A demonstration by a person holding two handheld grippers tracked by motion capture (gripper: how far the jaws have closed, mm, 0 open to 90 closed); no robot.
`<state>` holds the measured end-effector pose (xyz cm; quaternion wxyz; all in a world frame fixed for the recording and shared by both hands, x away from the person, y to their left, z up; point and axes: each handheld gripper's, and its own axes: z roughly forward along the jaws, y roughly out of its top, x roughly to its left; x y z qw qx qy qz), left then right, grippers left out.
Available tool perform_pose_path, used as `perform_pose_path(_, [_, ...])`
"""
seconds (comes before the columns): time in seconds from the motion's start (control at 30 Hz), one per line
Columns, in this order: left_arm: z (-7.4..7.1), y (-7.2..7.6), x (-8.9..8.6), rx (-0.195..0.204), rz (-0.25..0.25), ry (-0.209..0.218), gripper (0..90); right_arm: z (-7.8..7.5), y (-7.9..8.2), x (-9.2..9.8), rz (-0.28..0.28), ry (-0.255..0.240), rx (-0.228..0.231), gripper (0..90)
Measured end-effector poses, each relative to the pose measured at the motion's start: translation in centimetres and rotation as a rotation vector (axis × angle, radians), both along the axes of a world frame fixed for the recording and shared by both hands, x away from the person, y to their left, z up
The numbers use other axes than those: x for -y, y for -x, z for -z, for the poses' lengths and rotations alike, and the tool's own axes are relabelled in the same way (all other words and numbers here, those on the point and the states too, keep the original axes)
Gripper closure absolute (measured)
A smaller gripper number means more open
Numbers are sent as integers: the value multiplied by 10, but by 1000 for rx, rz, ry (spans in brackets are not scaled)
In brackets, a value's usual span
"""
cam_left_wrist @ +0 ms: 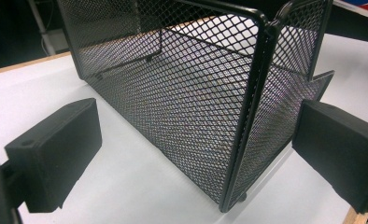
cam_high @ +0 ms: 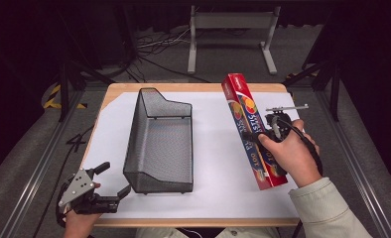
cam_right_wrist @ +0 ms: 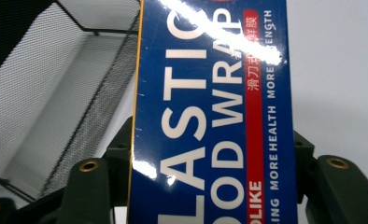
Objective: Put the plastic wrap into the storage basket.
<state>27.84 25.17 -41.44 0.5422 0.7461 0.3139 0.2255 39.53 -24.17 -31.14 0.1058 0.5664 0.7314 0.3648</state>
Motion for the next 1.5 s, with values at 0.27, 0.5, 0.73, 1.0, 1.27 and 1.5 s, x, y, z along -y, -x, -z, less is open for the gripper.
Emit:
perform_pose_path(0.27, [0, 1, -1, 2, 0, 5, 22, -9, -4, -38, -91, -25, -14, 405])
perform_pose_path(0.5, [0, 1, -1, 3, 2, 6, 23, -14, -7, -66, -151, -47, -18, 404])
perform_pose_path(0.73, [0, 0, -1, 3, 2, 6, 23, -16, -9, -88, -218, -73, -34, 404])
perform_pose_path(1.0, [0, 0, -2, 3, 2, 7, 23, -14, -11, -106, -249, -72, -52, 403])
perform_pose_path(1.27, [0, 0, -1, 3, 2, 5, 23, -11, -15, -126, -264, -84, -74, 402])
perform_pose_path(1.5, [0, 0, -2, 7, 1, 6, 23, -6, -17, -148, -260, -72, -96, 401])
